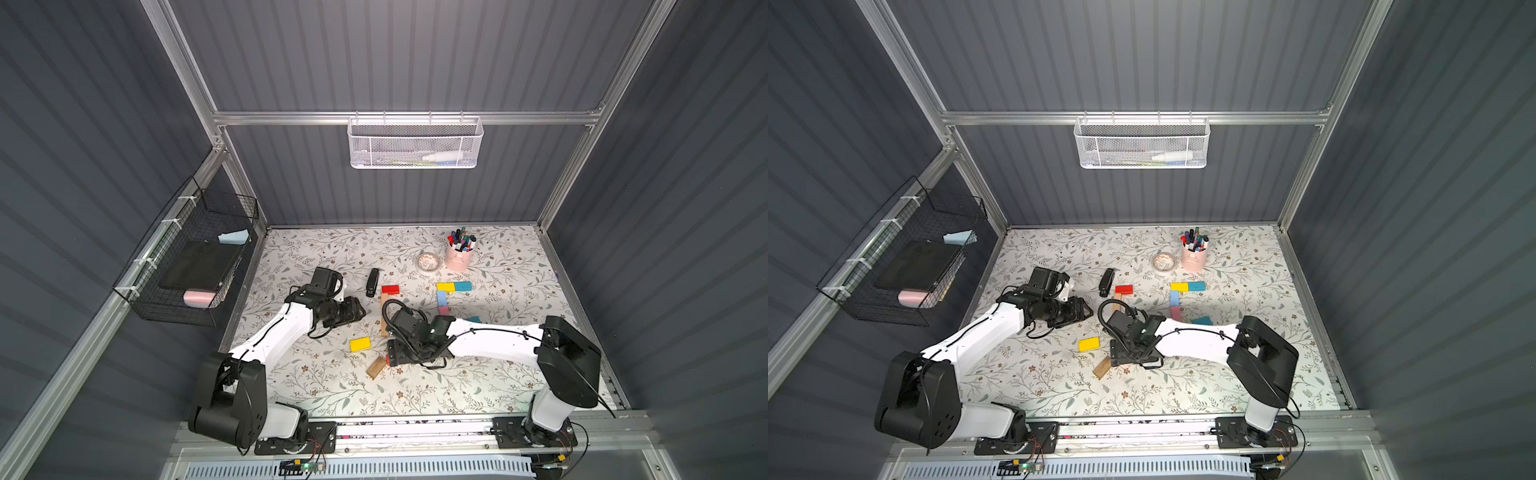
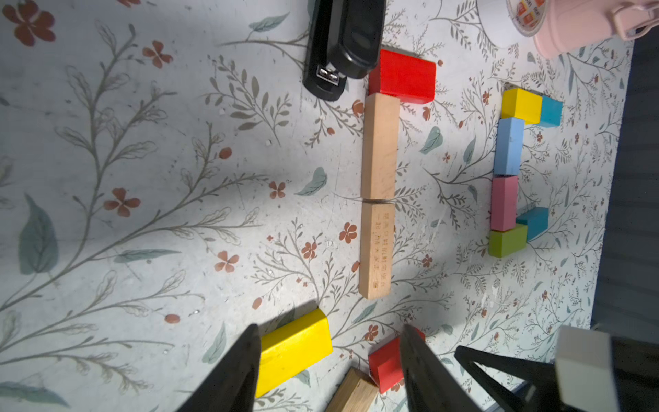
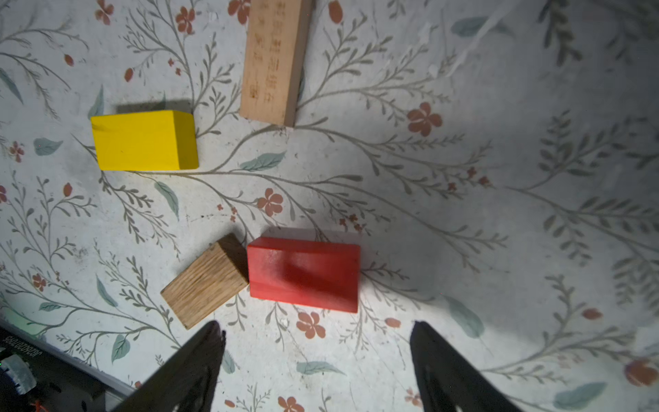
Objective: Assemble the letter c with building blocks
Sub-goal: Adjust the building block at the center of the board.
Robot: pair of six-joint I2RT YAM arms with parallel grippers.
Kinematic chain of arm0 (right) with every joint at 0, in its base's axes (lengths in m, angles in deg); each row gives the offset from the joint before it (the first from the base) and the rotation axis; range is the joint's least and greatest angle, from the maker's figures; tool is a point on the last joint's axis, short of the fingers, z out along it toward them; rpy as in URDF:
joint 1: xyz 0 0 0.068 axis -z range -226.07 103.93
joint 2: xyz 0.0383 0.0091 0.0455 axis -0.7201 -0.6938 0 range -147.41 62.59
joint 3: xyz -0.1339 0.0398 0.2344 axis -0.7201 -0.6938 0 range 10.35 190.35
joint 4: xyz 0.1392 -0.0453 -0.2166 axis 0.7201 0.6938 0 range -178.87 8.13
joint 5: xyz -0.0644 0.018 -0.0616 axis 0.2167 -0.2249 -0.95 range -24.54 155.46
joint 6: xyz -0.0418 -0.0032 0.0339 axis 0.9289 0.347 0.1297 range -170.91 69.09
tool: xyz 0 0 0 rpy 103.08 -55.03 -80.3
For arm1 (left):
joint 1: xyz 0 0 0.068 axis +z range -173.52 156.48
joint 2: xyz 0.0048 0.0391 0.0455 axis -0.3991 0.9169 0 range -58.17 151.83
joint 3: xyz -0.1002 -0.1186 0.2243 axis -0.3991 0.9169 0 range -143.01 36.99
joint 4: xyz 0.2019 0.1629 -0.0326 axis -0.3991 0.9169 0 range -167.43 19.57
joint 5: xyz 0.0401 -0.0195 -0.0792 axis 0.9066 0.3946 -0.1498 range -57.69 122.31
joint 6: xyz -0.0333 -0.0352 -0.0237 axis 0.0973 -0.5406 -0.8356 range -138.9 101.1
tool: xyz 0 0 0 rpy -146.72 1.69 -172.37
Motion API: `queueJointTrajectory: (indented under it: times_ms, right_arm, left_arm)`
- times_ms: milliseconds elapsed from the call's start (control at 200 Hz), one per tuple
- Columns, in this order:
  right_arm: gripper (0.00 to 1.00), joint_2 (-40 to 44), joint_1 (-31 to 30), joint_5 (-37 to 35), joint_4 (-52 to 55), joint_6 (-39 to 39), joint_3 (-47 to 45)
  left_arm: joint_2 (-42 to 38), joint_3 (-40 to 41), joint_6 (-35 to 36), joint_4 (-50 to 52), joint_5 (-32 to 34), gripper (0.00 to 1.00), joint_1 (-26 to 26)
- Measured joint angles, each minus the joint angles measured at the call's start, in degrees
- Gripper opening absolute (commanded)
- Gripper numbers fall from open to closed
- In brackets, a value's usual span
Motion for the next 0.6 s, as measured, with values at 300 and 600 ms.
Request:
queueJointTrajectory:
  times_ms: [300, 600]
  right_arm:
    - [0.86, -3.21, -0.61, -0.24, 1.18, -1.14, 1.33]
    - [0.87, -5.25, -0.61, -1.27, 1.14, -1.27, 2.38]
  left_arm:
    - [-0.76, 0.00, 0.85, 0.55, -1.62, 0.61, 0.31]
    - [-1.38, 0.00, 1.90, 0.55, -2.23, 0.61, 0.31]
